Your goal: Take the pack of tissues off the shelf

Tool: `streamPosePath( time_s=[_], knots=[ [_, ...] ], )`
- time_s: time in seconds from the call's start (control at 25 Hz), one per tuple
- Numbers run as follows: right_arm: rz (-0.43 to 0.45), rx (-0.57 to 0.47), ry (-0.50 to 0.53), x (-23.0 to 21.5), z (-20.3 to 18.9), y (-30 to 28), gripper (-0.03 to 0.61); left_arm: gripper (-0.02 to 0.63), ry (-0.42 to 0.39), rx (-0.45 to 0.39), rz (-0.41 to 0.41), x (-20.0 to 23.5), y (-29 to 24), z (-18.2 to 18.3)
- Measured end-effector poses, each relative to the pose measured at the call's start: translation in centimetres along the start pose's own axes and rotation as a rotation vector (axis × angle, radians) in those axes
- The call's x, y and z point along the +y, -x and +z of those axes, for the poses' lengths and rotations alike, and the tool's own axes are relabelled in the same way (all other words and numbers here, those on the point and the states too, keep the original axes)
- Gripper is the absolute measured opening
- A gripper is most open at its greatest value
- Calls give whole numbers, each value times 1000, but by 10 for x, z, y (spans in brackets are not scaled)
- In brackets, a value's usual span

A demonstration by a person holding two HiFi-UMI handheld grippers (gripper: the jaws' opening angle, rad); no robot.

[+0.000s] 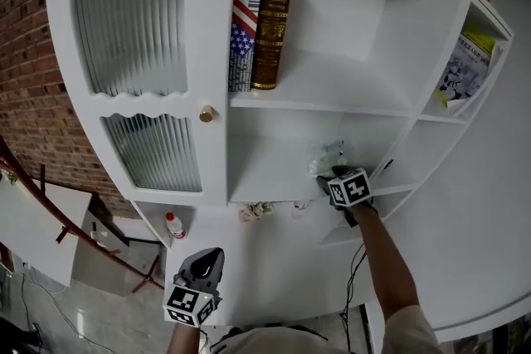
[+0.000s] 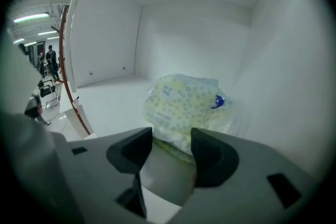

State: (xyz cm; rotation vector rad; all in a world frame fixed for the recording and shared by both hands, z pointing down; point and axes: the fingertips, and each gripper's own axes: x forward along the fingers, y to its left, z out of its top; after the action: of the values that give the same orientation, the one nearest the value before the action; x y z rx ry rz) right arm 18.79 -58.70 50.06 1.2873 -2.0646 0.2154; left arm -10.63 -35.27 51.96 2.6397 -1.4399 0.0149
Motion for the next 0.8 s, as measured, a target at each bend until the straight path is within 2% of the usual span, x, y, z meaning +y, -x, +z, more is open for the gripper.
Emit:
streamPosePath(
  time_s=[0.12, 0.2, 0.32, 0.48, 0.8],
  knots=[
    [53, 24, -55, 0, -1, -3, 225, 26, 1, -2, 4, 1, -1, 0],
    [67, 30, -55, 0, -1, -4, 206, 26, 0, -2, 4, 0, -1, -1],
    [56, 48, -5, 0, -1, -5, 94, 26, -4, 1, 6, 0, 0, -2],
    [44, 58, 60, 1, -1, -5, 52, 26, 2, 1, 13, -1, 2, -2],
    [54, -68, 65, 5, 11, 13, 43, 26, 2, 5, 23, -2, 7, -3]
  ],
)
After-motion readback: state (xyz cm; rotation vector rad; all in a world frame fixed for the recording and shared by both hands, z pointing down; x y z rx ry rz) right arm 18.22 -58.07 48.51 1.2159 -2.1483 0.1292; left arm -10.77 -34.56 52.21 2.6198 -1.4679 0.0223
